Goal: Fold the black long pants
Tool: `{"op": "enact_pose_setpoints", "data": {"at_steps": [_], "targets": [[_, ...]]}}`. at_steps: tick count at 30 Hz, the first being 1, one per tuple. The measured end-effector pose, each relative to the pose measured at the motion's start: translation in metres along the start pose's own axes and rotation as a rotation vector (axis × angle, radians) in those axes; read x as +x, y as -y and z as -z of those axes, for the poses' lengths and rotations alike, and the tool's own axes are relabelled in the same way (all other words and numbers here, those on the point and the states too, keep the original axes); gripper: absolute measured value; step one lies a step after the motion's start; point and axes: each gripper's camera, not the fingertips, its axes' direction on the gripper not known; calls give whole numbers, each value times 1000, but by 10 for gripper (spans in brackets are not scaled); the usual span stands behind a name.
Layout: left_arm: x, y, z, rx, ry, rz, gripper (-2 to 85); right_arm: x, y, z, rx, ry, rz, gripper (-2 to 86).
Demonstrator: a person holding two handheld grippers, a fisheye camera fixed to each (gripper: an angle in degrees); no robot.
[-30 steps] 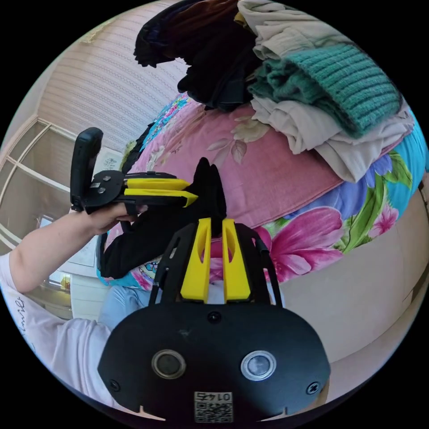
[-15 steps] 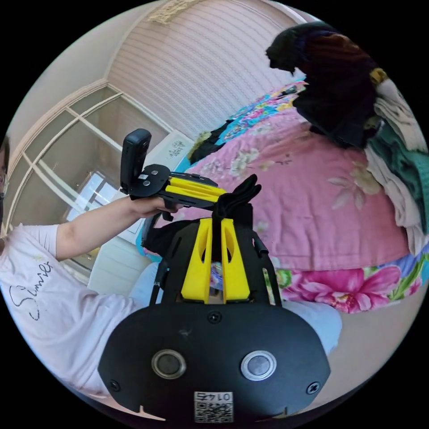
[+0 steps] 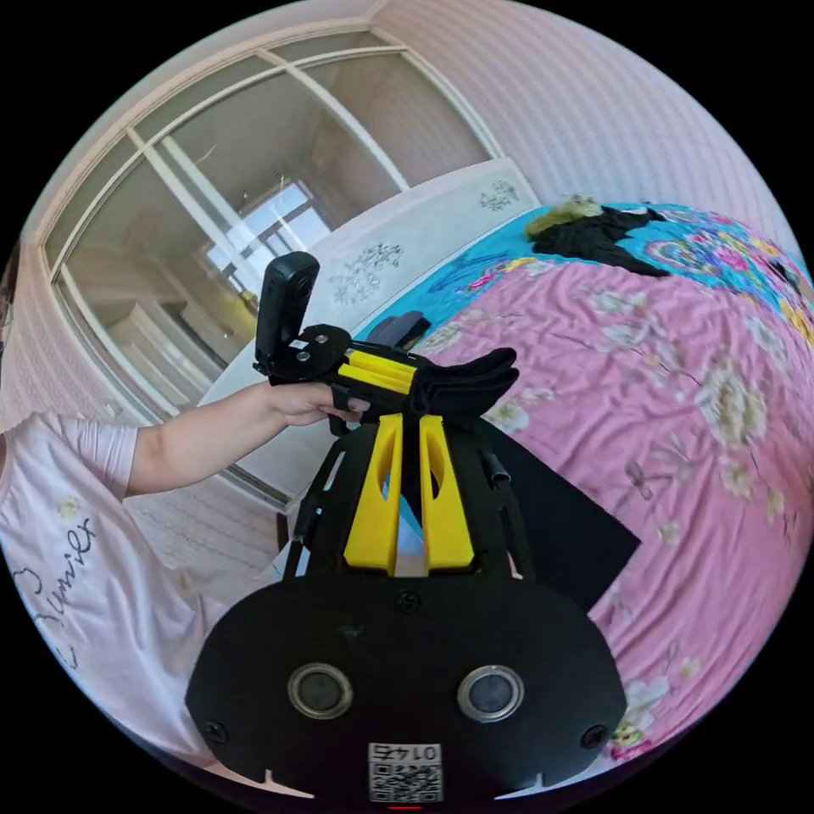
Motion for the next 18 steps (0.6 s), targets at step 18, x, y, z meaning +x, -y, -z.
{"op": "enact_pose_setpoints", "data": {"at_steps": [18], "targets": [[-227, -384, 220, 234, 308, 1018, 49, -54, 5, -381, -389, 2, 168, 75]]}}
